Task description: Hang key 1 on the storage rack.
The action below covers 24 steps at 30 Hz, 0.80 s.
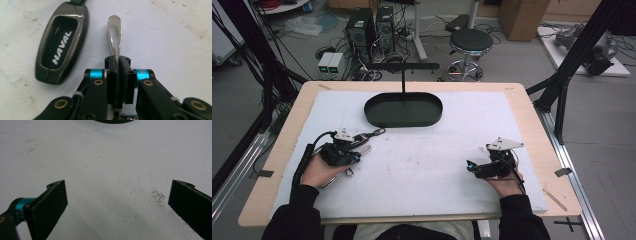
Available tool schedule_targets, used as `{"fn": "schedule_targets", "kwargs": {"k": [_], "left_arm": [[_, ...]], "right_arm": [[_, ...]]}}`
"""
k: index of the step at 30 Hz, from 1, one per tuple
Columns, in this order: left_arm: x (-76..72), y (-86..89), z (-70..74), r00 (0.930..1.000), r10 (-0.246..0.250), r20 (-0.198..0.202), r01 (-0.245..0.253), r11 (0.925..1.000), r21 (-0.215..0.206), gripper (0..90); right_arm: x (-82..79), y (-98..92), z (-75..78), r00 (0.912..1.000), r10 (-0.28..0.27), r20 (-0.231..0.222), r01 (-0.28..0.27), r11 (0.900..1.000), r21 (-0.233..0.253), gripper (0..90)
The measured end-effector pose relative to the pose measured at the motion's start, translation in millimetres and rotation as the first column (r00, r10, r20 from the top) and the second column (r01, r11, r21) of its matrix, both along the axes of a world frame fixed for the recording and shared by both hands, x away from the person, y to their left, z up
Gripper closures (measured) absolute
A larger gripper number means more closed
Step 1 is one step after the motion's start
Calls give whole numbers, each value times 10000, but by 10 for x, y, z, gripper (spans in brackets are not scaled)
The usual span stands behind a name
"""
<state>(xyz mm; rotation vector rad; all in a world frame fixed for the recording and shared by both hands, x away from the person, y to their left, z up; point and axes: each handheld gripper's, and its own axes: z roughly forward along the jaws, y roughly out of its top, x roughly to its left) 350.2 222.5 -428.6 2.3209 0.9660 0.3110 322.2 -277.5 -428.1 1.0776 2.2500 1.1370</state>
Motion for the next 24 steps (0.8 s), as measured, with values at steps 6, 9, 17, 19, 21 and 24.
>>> {"fn": "schedule_targets", "kwargs": {"k": [6, 9, 17, 19, 21, 24], "left_arm": [[-29, -2, 20, 9996, -284, 1, 284, 9995, -108, 862], [-34, 53, 76, 9994, -291, 159, 299, 9983, -498, 863], [-78, 151, 295, 9974, -610, 380, 661, 9858, -1546, 864], [-87, 141, 395, 9958, -739, 547, 829, 9790, -1861, 864], [-77, 133, 485, 9949, -791, 629, 899, 9772, -1925, 863], [-37, 142, 607, 9946, -887, 537, 989, 9666, -2362, 862]], "right_arm": [[0, 23, -4, 10000, 46, 7, -46, 10000, -58, 15], [-3, 27, -2, 10000, 2, 50, -2, 10000, -82, 15], [3, -4, 13, 9998, -117, 191, 114, 9998, 147, 15], [6, -4, 14, 9997, -144, 200, 140, 9998, 171, 15], [12, -3, 15, 9998, -133, 168, 129, 9997, 217, 15], [16, 2, 16, 9997, -130, 187, 126, 9996, 240, 15]]}}
